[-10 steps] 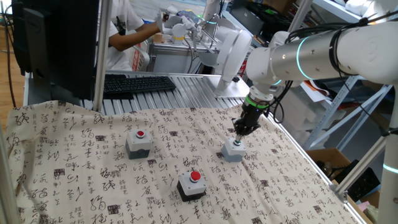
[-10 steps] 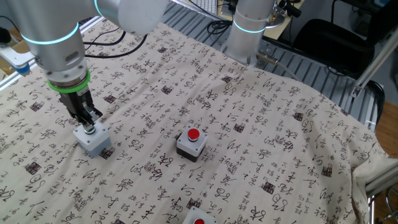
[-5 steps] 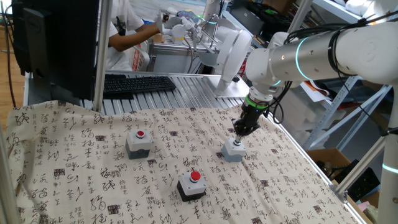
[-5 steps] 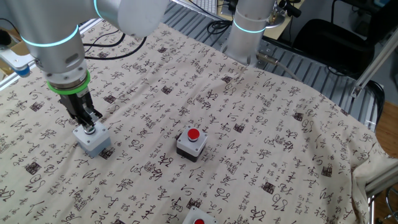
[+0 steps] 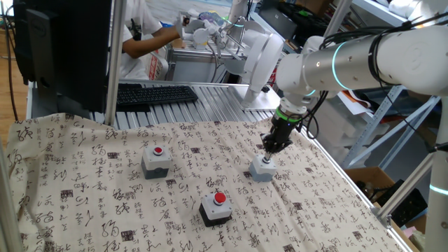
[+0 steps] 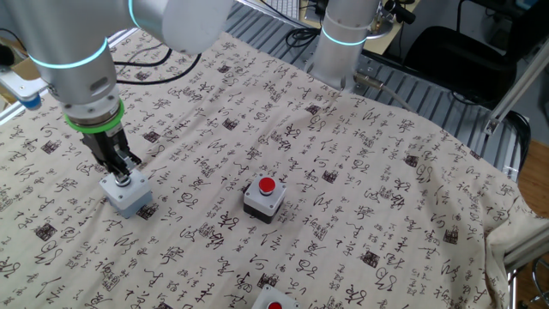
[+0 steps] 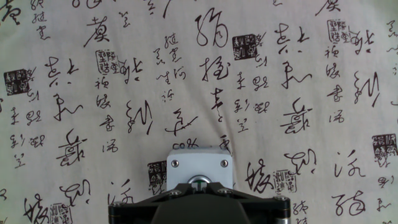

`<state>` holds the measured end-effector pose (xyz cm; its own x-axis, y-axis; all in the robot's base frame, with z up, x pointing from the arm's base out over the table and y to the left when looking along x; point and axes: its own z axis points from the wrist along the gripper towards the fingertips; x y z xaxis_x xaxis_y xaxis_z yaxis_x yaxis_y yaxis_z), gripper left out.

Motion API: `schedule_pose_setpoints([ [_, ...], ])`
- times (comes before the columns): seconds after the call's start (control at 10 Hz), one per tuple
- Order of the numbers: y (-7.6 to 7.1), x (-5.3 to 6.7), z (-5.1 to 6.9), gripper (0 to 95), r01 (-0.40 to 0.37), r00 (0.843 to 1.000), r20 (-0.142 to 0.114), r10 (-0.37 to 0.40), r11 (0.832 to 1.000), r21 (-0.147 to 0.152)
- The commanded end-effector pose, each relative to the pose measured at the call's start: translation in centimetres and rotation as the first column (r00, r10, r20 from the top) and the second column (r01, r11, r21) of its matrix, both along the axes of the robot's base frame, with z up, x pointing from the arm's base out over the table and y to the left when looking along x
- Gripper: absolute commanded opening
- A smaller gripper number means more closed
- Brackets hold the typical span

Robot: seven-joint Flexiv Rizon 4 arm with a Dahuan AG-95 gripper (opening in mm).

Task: Press three buttons from left to right in sequence

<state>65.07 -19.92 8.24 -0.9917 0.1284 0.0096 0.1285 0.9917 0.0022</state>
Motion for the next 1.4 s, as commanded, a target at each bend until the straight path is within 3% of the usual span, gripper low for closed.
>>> schedule_pose_setpoints([
  [0.1, 0.0, 0.0, -0.5, 0.0, -0.001, 1.000, 0.014, 0.001, 1.000, 0.014],
  [0.2, 0.0, 0.1, -0.4, 0.0, -0.005, 1.000, 0.013, 0.005, 1.000, -0.002],
  [0.3, -0.1, 0.1, -0.1, 0.0, 0.003, 1.000, -0.015, -0.002, 1.000, 0.030],
  [0.4, -0.1, 0.0, 0.3, 0.0, 0.004, 1.000, -0.025, -0.003, 0.999, 0.036],
  [0.6, 0.0, -0.1, 1.5, 0.0, 0.001, 1.000, -0.017, -0.001, 1.000, 0.015],
  [1.1, 0.0, -0.1, 1.5, 0.0, 0.001, 1.000, -0.009, 0.000, 1.000, 0.019],
  [1.4, 0.3, -0.2, 2.3, 0.0, 0.006, 1.000, 0.000, -0.006, 1.000, 0.027],
])
